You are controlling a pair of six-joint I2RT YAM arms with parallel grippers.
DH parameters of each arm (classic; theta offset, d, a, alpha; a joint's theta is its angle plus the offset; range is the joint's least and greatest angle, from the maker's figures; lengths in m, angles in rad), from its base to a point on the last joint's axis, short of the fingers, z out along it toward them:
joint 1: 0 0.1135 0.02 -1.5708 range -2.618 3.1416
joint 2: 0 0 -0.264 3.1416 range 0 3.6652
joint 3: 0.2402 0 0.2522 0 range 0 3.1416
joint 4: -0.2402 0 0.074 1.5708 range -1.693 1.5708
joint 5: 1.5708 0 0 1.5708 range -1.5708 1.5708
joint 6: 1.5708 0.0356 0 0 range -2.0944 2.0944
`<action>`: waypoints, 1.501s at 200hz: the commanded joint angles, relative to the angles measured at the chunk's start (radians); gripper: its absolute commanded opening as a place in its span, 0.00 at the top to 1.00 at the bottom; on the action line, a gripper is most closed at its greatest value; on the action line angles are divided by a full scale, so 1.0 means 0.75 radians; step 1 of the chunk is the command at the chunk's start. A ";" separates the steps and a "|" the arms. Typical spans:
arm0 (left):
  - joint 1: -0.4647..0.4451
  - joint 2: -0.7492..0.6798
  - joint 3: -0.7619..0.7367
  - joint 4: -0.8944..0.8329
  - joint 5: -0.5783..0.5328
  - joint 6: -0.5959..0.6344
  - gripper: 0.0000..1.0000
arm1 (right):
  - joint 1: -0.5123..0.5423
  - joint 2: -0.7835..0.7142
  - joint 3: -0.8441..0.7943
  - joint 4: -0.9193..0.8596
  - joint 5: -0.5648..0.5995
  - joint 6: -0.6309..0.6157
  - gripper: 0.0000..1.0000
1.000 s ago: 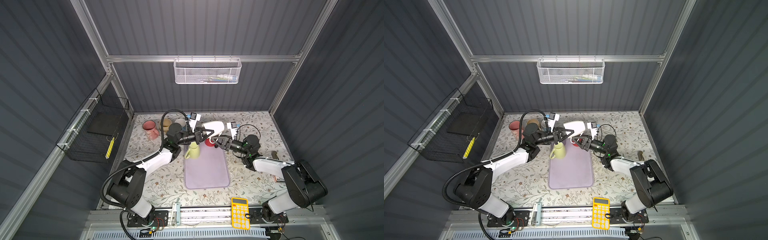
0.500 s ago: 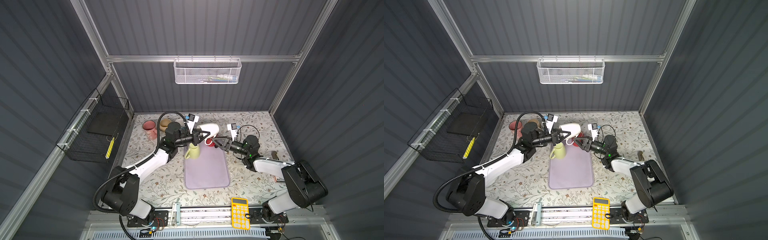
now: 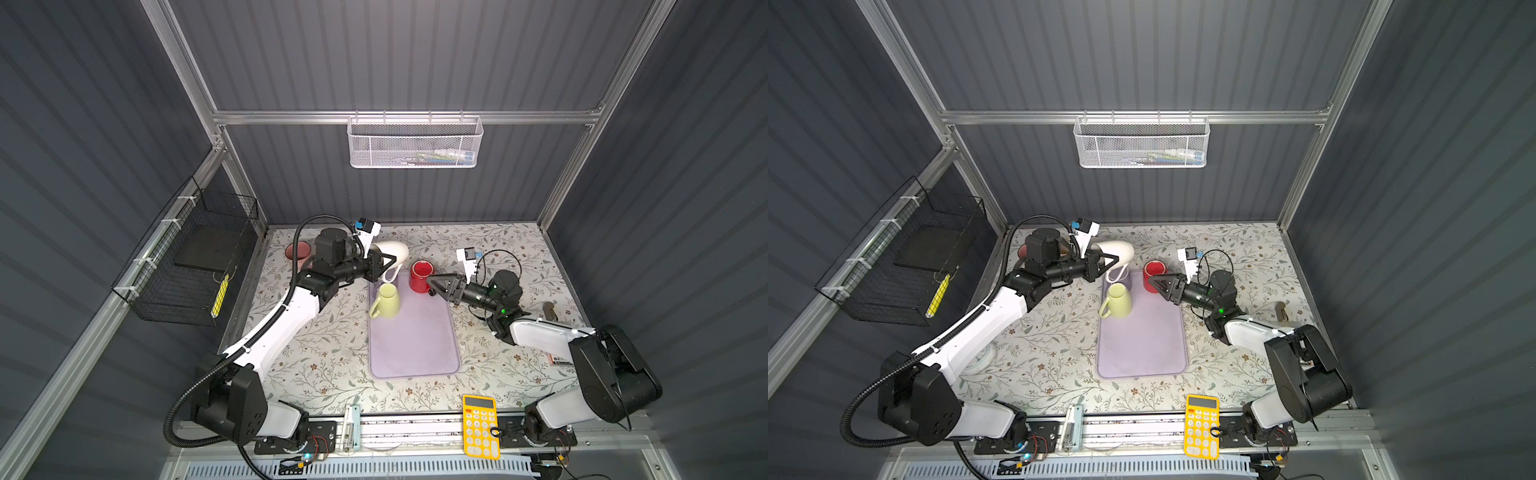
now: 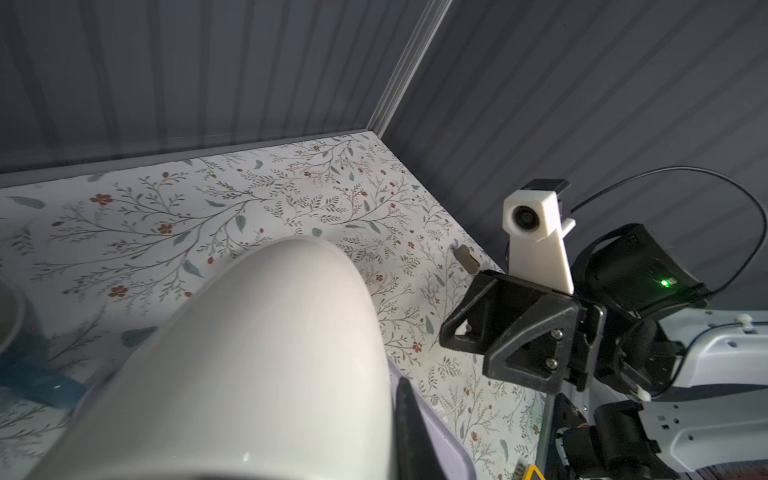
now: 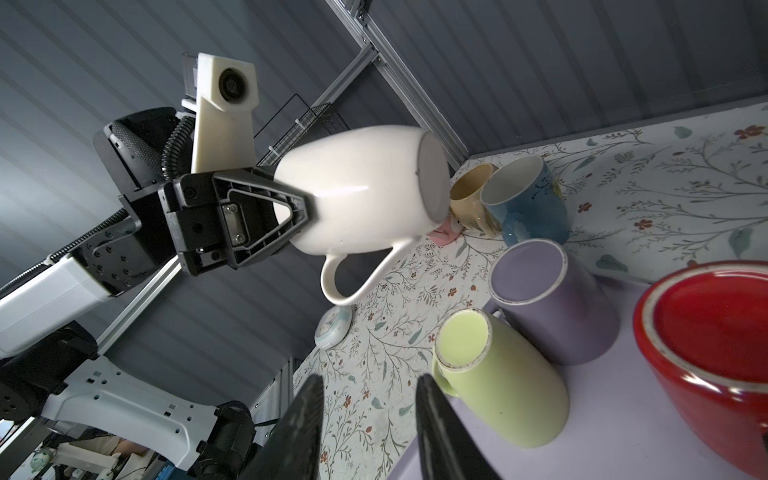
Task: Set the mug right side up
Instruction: 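Open the right gripper and pull it back while the left gripper carries the mug away, then lower the white mug upright beside the beige mug with the left gripper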
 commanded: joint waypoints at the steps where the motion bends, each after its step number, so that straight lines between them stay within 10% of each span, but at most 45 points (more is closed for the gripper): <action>1: 0.022 -0.032 0.147 -0.277 -0.104 0.172 1.00 | -0.007 -0.021 -0.016 -0.036 0.009 -0.047 0.61; 101: 0.123 0.109 0.536 -0.948 -0.370 0.425 1.00 | -0.011 -0.067 0.019 -0.334 0.092 -0.188 0.59; 300: 0.220 0.570 0.770 -1.265 -0.729 0.613 1.00 | -0.069 -0.116 -0.007 -0.522 0.161 -0.293 0.57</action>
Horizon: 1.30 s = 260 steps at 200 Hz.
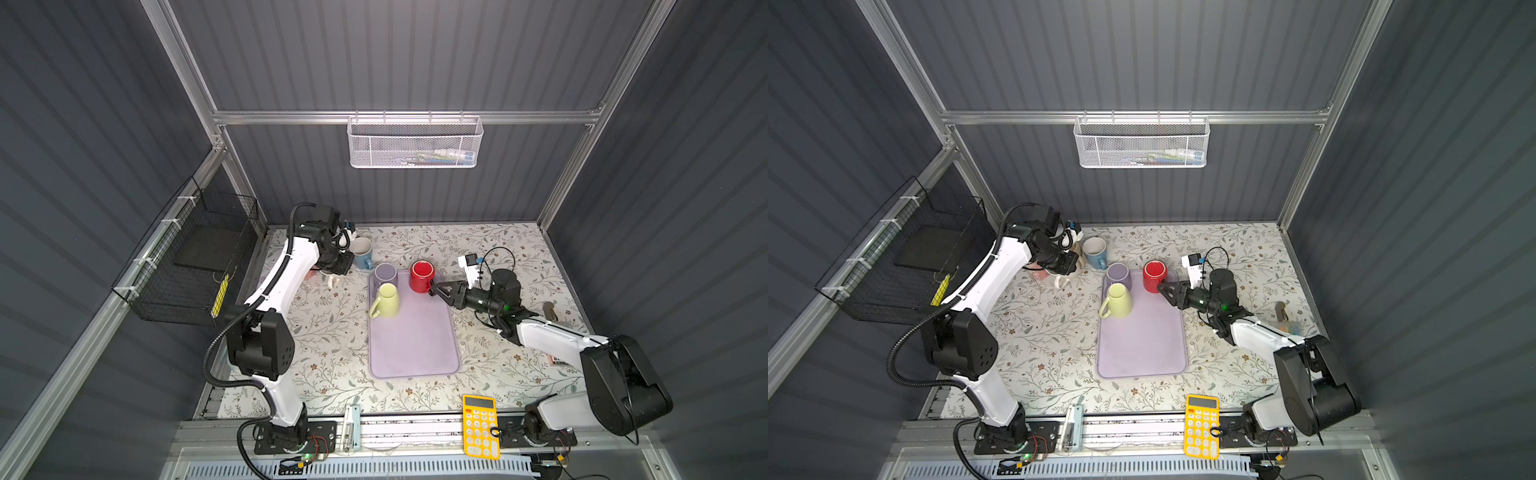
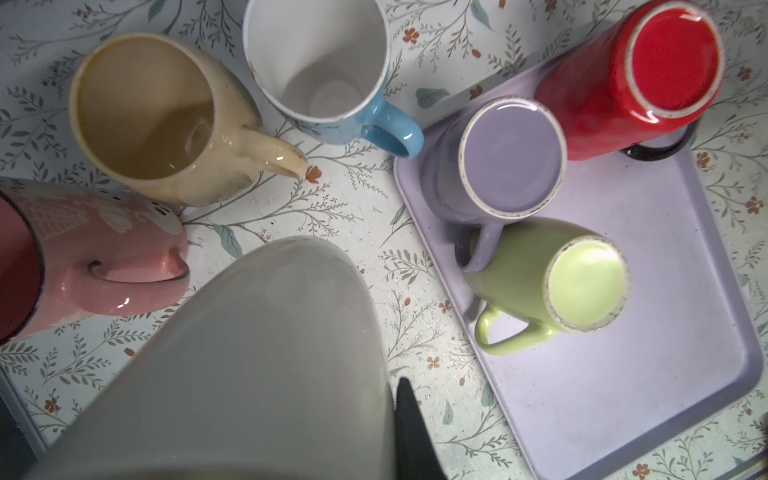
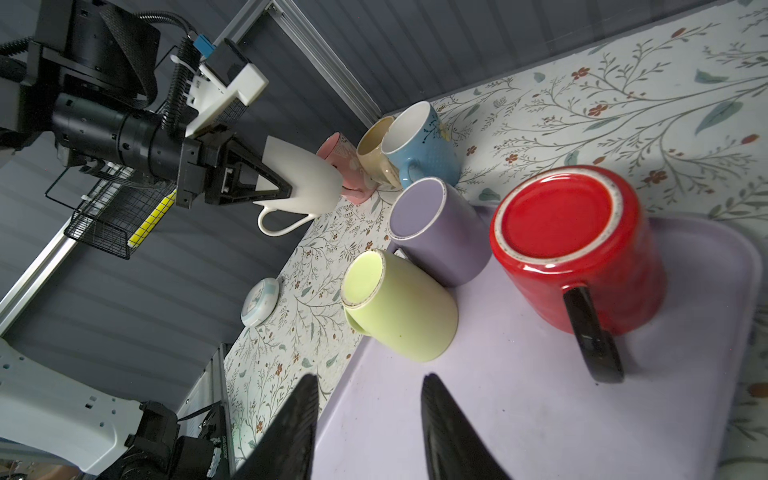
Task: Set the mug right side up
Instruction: 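Lower the white mug upright beside the beige mug with the left gripper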
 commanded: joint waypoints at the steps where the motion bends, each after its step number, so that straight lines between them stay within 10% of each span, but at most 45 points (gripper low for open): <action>1: 0.005 0.041 0.048 -0.047 -0.092 0.048 1.00 | -0.012 -0.022 -0.011 -0.011 0.015 -0.022 0.57; 260: 0.055 0.325 0.105 0.023 -0.241 0.058 0.99 | -0.050 -0.020 -0.036 -0.023 0.028 -0.009 0.57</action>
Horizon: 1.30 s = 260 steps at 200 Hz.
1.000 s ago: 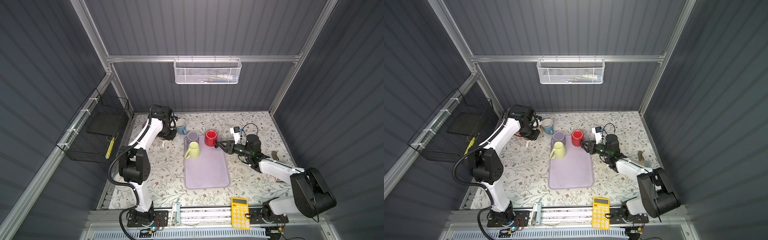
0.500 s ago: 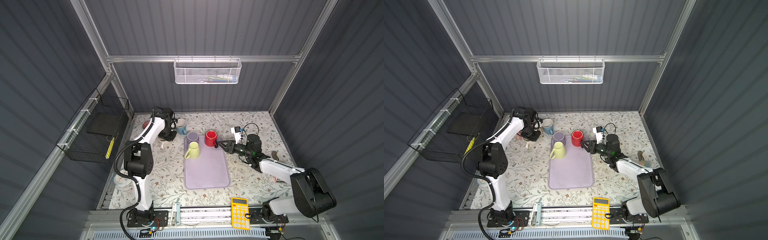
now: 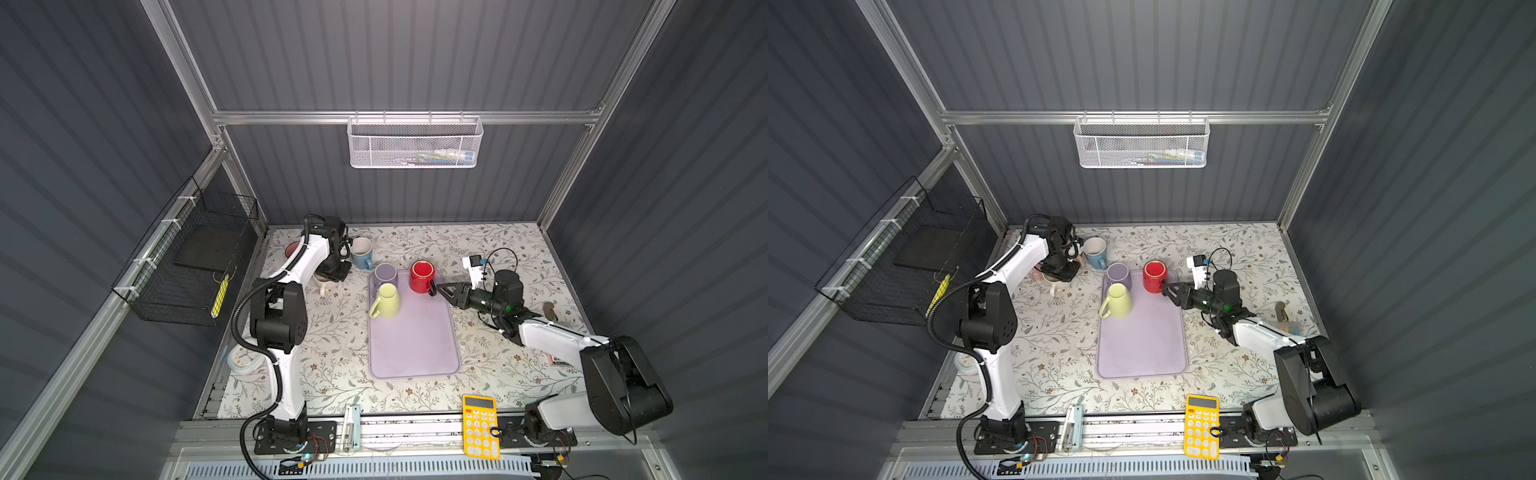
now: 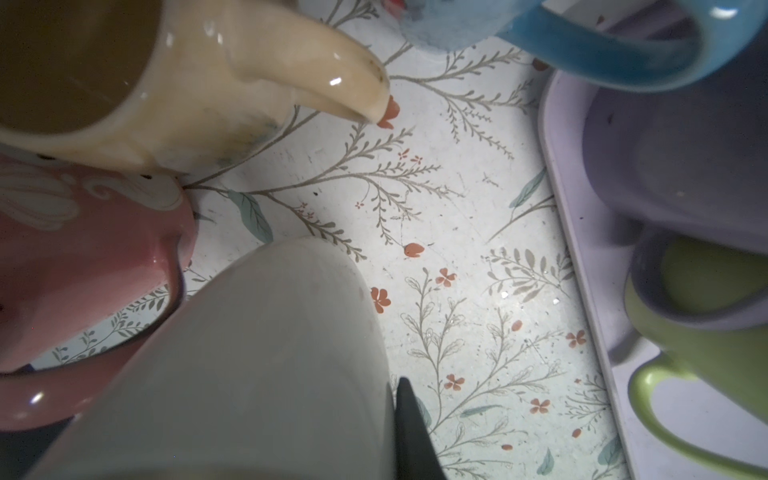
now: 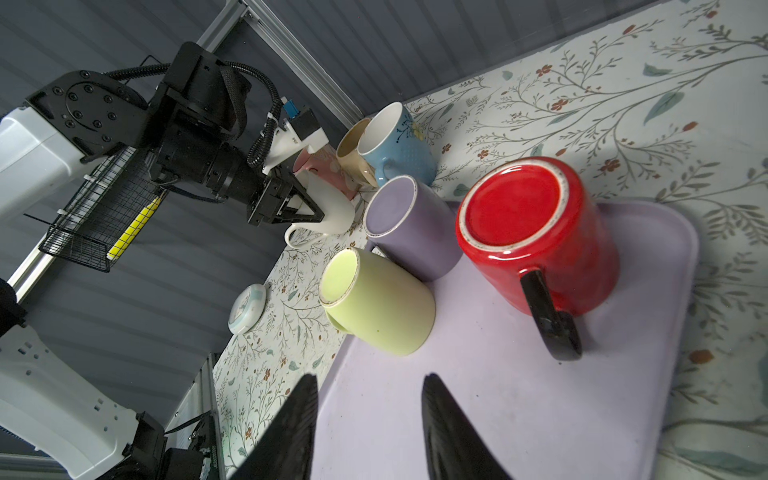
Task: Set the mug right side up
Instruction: 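Lower the white mug upright beside the beige mug with the left gripper, then open the left gripper and raise it off the white mug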
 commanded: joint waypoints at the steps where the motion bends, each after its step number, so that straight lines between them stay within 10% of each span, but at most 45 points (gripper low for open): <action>1: 0.008 0.012 0.033 0.019 -0.018 0.019 0.99 | -0.007 -0.021 -0.013 -0.008 0.013 -0.010 0.57; 260: 0.018 0.089 0.091 0.068 -0.036 0.023 0.72 | -0.019 -0.018 -0.014 -0.021 0.020 -0.008 0.56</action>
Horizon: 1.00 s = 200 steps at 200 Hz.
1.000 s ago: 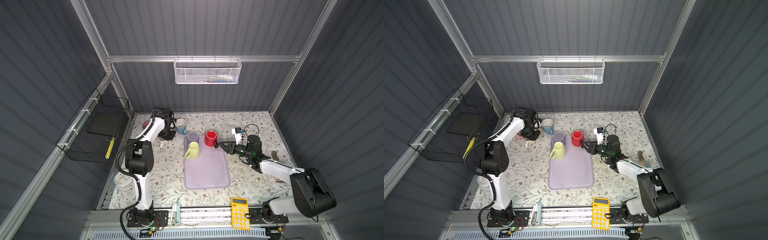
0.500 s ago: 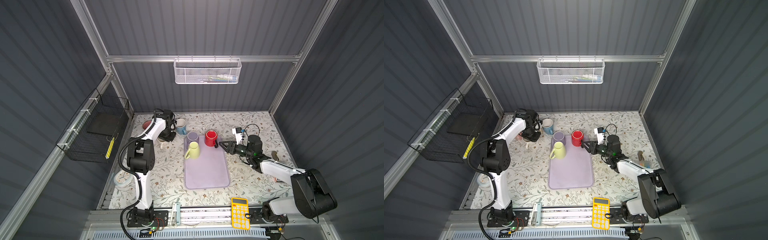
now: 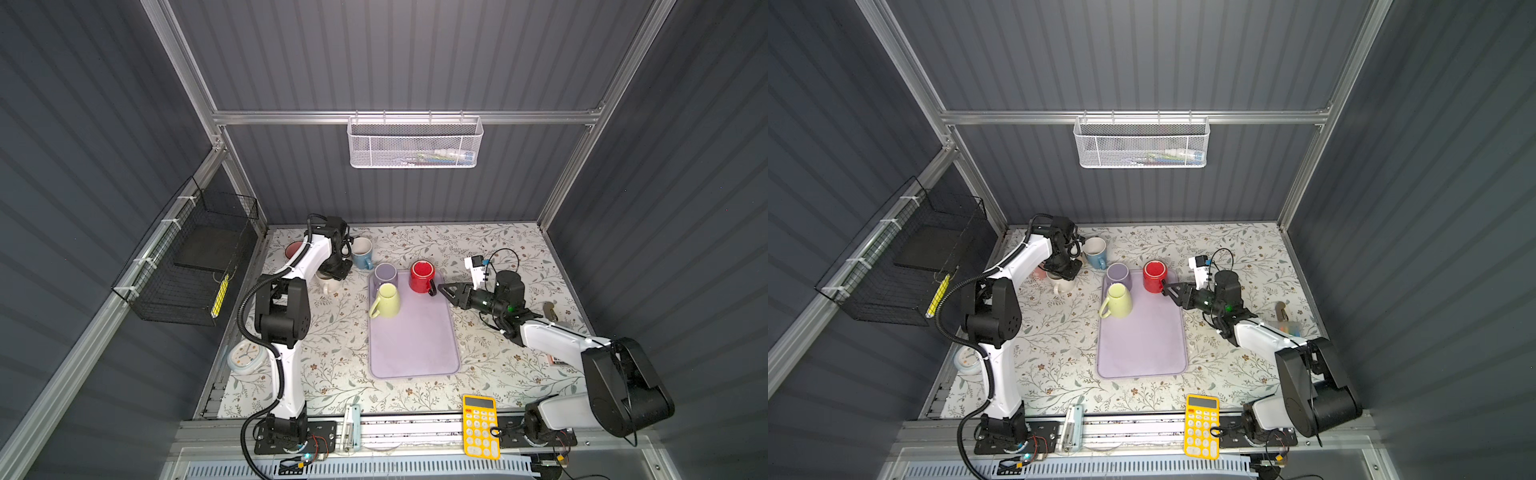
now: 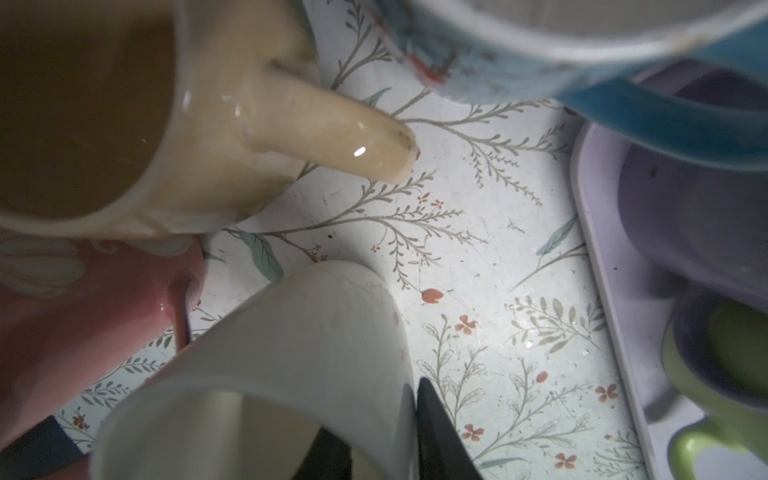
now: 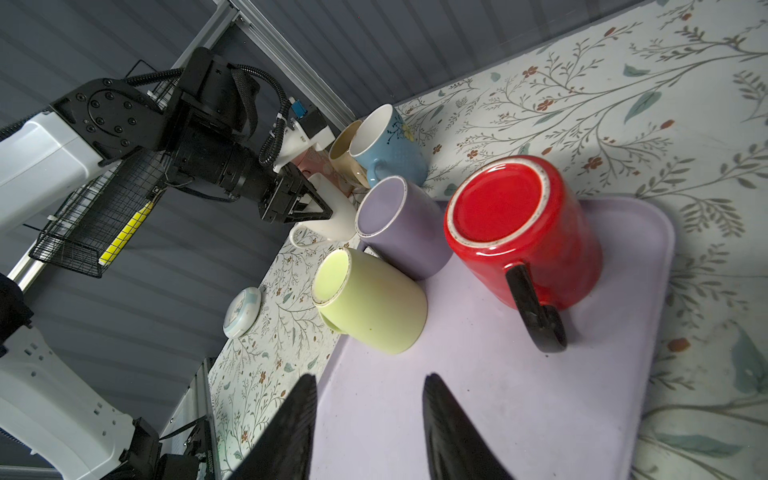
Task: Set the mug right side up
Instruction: 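Open the left gripper and raise it off the white mug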
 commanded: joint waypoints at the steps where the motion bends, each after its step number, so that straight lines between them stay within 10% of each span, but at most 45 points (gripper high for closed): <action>1: 0.012 0.007 0.054 -0.007 -0.008 0.018 0.72 | -0.005 -0.004 -0.003 -0.008 0.005 -0.008 0.56; 113: 0.010 -0.365 -0.116 0.170 0.162 0.027 0.59 | -0.006 -0.039 0.010 -0.053 0.015 -0.020 0.56; 200: -0.205 -0.988 -0.849 0.696 0.288 -0.111 0.36 | -0.006 -0.075 0.045 -0.163 0.014 -0.076 0.56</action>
